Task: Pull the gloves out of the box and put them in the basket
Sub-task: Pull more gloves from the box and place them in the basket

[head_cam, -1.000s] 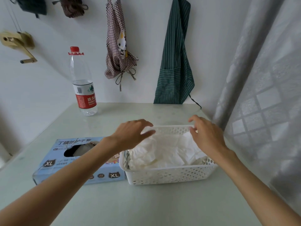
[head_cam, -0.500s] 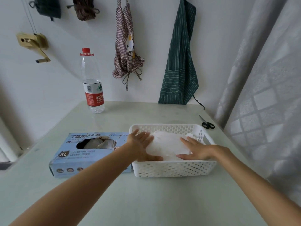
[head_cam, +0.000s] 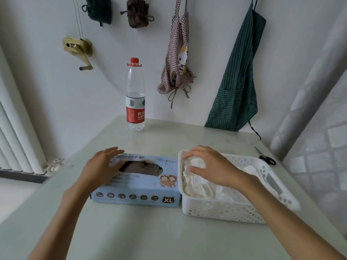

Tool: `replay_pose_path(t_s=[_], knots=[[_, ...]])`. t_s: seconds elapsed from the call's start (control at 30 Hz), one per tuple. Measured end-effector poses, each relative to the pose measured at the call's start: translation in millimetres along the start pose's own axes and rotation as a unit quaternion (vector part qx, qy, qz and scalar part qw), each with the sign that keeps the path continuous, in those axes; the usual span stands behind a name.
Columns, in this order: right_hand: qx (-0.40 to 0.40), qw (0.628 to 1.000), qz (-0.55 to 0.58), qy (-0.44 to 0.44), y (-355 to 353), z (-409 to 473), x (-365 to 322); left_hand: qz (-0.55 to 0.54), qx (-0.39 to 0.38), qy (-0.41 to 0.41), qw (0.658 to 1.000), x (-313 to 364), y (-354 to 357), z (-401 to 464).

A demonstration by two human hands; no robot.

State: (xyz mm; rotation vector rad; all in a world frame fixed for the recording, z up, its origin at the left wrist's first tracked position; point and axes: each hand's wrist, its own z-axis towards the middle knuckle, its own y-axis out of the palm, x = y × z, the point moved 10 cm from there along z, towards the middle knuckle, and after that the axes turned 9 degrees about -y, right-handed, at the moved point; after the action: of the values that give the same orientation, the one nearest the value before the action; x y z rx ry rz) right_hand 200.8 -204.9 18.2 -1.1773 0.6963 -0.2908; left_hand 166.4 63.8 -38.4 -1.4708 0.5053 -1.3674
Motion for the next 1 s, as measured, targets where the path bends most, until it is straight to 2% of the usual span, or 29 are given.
replay_pose_path(t_s=[0.17,0.2,0.27,0.37,0.5,0.57,0.63,0.7,0.77,0.83,0.87,0.93,1.0], knots=[[-0.035,0.989,-0.105,-0.099,42.1,61.6,-51.8,-0.097,0.01,-0.029,0.995,-19.9,-9.2,-10.5],[-0.038,0.982,-0.136,-0.123,46.4,70.6,-60.3,-0.111,-0.01,-0.031,0.993,-21.9,-7.6,-9.2],[-0.051,0.962,-0.199,-0.18,57.4,86.7,-77.7,-0.154,-0.097,-0.028,0.983,-25.8,3.2,-7.5],[-0.101,0.901,-0.328,-0.266,83.5,102.1,-95.9,-0.146,-0.216,-0.017,0.965,-21.5,18.0,-14.1],[-0.154,0.799,-0.487,-0.319,122.8,115.3,-98.4,-0.124,-0.229,-0.009,0.966,-17.4,20.7,-16.6],[-0.134,0.781,-0.5,-0.348,127.1,119.7,-99.5,-0.118,-0.226,-0.013,0.967,-18.0,21.3,-15.8],[-0.123,0.805,-0.463,-0.35,121.4,122.4,-106.7,-0.124,-0.223,-0.015,0.967,-20.6,20.2,-15.4],[-0.117,0.87,-0.361,-0.313,107.5,118.3,-102.9,-0.126,-0.219,-0.015,0.967,-19.7,20.9,-13.3],[-0.107,0.944,-0.215,-0.227,86.3,117.3,-89.3,-0.124,-0.22,-0.018,0.967,-22.6,22.1,-12.0],[-0.07,0.988,-0.048,-0.127,59.7,112.4,-74.6,-0.125,-0.22,-0.027,0.967,-26.7,23.5,-10.0],[-0.038,0.995,0.039,-0.087,46.5,109.4,-66.3,-0.125,-0.22,-0.028,0.967,-28.0,23.9,-9.7],[-0.004,0.985,0.17,-0.028,31.5,99.9,-51.9,-0.121,-0.222,-0.026,0.967,-27.3,24.4,-9.6],[-0.035,0.984,0.175,-0.012,32.8,91.8,-49.3,-0.115,-0.222,-0.024,0.968,-26.2,24.2,-9.4]])
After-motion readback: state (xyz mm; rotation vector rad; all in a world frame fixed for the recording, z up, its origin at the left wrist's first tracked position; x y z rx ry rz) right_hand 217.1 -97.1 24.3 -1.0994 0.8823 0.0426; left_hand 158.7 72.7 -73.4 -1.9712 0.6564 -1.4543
